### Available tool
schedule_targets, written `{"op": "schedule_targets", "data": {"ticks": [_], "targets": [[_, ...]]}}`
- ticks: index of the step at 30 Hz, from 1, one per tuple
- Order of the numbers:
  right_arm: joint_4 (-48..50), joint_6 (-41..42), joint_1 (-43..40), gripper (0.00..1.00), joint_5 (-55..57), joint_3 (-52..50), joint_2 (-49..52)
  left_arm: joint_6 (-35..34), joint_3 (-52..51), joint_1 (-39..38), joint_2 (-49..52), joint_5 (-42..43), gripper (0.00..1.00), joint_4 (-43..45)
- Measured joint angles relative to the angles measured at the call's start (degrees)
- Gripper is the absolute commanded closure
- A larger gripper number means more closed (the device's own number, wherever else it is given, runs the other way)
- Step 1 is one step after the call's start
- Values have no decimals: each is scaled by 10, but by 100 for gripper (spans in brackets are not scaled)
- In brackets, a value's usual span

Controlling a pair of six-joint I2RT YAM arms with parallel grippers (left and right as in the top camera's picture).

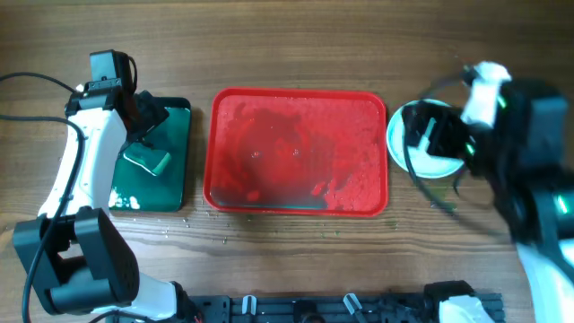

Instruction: Clean dirty plates on tray and stack at the side

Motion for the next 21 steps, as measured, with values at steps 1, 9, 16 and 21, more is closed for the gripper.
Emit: {"op": "schedule_targets", "data": {"ticks": [1,9,16,21], "targets": [[-9,0,0,0,0,0,-34,0,0,0,0,0,0,0],[-41,-5,0,0,71,3,-120,0,0,0,0,2,0,0],[143,-73,0,0,109,-82,-157,0,0,0,0,2,0,0],[449,-122,0,0,78,-410,-333,0,0,0,0,2,0,0]]}}
